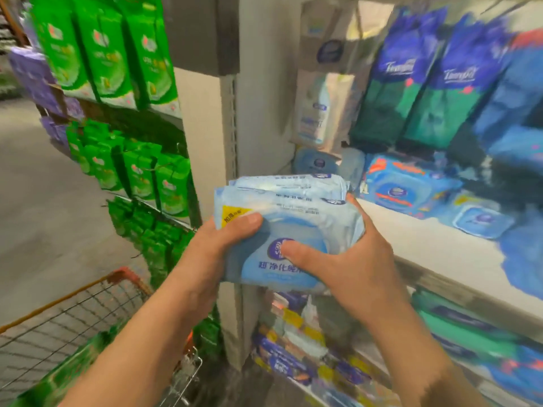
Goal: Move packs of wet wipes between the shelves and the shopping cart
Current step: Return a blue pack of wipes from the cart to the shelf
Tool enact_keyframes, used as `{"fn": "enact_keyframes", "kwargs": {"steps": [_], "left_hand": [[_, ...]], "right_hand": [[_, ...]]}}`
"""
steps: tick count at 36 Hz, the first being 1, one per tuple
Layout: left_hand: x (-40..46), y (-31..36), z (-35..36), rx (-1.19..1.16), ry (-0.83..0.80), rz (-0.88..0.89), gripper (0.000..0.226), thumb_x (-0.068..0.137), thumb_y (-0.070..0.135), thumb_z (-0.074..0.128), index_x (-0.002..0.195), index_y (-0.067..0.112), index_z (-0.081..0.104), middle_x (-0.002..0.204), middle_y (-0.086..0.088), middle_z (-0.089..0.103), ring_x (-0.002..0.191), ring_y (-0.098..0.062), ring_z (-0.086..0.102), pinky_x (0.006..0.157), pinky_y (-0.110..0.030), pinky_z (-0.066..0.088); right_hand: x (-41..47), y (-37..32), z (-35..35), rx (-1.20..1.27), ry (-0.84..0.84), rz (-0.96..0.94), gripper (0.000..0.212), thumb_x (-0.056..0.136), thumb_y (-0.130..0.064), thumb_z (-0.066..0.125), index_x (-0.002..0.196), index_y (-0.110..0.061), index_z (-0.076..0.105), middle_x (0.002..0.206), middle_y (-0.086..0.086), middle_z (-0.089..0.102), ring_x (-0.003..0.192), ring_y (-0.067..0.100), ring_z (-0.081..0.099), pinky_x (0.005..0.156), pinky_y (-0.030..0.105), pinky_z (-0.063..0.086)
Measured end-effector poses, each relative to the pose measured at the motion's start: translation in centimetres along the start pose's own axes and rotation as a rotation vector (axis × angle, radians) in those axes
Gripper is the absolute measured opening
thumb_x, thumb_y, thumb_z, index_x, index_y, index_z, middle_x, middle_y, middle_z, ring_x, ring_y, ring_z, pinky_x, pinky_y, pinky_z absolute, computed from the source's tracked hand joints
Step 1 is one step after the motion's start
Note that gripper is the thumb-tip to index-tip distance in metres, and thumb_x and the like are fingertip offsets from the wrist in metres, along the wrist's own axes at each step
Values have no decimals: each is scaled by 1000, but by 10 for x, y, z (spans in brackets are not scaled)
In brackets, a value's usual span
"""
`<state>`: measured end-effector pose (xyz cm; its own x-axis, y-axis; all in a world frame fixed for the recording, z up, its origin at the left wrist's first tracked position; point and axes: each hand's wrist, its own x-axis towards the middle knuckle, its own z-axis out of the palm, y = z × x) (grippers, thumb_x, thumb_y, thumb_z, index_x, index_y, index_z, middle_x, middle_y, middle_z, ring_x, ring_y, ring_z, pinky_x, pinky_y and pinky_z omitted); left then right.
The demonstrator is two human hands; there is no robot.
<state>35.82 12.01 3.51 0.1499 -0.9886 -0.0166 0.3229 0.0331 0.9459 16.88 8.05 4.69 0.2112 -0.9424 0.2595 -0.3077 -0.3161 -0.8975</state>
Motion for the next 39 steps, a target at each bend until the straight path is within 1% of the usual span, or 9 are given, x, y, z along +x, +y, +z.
{"fn": "enact_keyframes", "kwargs": {"steps": [3,7,9,11,16,21,27,35,39], "left_hand": [[18,-8,23,48,-8,-25,73,63,46,77,128,12,69,114,-15,77,96,-33,76,71,-36,63],[39,-12,42,93,-24,-95,70,65,45,81,127,15,70,114,-13,77,97,-31,76,71,-36,62],[50,-13,49,107,-41,-123,56,73,38,81,125,18,70,111,-9,78,94,-27,77,68,-33,62],[61,-12,54,112,-53,-152,46,77,31,82,121,20,70,105,-6,80,88,-23,78,64,-30,61],[90,-1,62,66,-118,-191,35,79,24,67,113,17,69,90,-3,80,71,-15,77,53,-25,58],[120,9,53,120,-167,-205,43,76,31,70,116,16,69,88,-1,81,70,-13,77,51,-23,57],[159,12,34,225,-205,-165,36,77,39,75,108,22,76,99,-2,81,86,-17,78,61,-23,59],[198,-2,26,154,-252,-300,39,67,26,89,101,10,76,97,-12,80,80,-22,78,61,-30,63],[217,-13,29,100,-250,-362,30,62,19,71,91,10,73,81,-9,79,63,-16,75,53,-25,60]], "right_hand": [[8,15,-21,-10,58,26,80,52,-48,94,123,-46,56,104,-39,66,94,-19,62,71,0,45],[21,34,-38,18,78,97,86,49,-54,93,126,-41,57,108,-28,71,96,-6,69,85,29,59],[29,40,-44,6,80,121,88,48,-57,92,127,-42,56,107,-27,71,95,-4,70,84,35,60],[37,46,-47,8,75,150,84,51,-52,94,126,-42,57,104,-26,72,91,-4,70,79,30,61],[65,53,-44,14,99,147,74,56,-41,94,121,-39,59,96,-39,68,87,-17,64,68,2,46],[93,55,-35,5,109,172,94,48,-65,91,131,-35,57,113,-20,72,103,2,69,90,35,59],[123,64,-19,128,91,198,72,58,-44,92,124,-31,66,113,-8,75,105,17,72,94,46,56],[146,92,-10,189,197,220,112,47,-46,100,144,-28,46,124,-4,71,114,20,69,93,45,57],[154,99,-7,329,115,262,92,60,-14,90,141,-27,48,119,-1,74,109,22,71,85,39,61]]}}
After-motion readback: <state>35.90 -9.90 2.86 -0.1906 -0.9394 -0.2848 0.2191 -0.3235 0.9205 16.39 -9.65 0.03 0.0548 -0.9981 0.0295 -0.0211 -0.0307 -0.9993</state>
